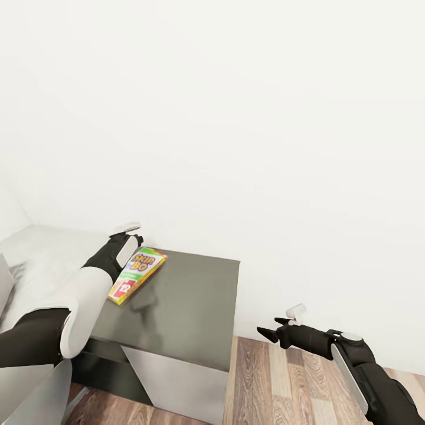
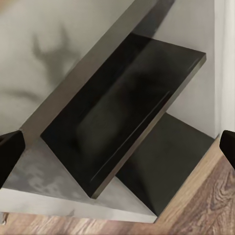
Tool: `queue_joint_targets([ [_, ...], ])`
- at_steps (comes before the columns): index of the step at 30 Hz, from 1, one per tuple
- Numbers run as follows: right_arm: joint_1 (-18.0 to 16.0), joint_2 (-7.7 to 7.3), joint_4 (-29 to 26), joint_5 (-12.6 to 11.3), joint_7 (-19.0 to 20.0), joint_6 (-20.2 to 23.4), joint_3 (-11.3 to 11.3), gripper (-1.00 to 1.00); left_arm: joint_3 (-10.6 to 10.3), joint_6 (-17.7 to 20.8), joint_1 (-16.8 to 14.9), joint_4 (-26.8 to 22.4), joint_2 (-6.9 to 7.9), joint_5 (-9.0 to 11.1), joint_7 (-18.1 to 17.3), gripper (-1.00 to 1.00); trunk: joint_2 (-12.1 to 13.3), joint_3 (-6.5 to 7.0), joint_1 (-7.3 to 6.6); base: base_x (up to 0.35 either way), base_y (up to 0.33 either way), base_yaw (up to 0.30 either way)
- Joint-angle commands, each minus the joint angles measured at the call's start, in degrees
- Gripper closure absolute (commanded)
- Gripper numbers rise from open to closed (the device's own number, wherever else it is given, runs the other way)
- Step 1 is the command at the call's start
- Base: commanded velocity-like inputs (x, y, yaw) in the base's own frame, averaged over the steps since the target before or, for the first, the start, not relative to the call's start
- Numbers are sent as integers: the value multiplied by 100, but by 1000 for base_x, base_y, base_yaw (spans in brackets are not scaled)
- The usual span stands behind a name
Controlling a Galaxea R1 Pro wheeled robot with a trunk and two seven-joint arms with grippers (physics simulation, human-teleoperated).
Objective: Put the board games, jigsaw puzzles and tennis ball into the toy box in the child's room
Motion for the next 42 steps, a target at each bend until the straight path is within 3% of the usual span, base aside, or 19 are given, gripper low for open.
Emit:
queue_joint_targets([
  [1, -4, -5, -2, -57, -12, 47, 9, -100, -1, 22, -2, -12, 4, 42, 27, -100, -45, -24, 22, 0, 0, 0],
  [14, -4, 2, -2, -56, -13, 47, 29, -100, -35, 21, -2, -29, 26, 40, 25, -100, -566, -257, 308, 0, 0, 0],
  [23, -4, 1, -2, -56, -13, 47, 36, -100, -354, -112, -2, -49, 29, 38, 27, -100, -927, -419, 506, 0, 0, 0],
  [33, -4, -1, -2, -56, -16, 44, 42, -100, -435, -161, -5, -55, 29, 33, 25, -100, -927, -419, 506, 0, 0, 0],
  [38, -4, 3, -2, -56, -21, 45, 44, -100, -438, -163, -8, -56, 30, 35, 27, -100, -1128, -509, 615, 0, 0, 0],
  [42, -4, 4, -2, -56, -21, 45, 44, -100, -444, -239, -4, -61, 29, 37, 22, -100, -1128, -509, 615, 0, 0, 0],
])
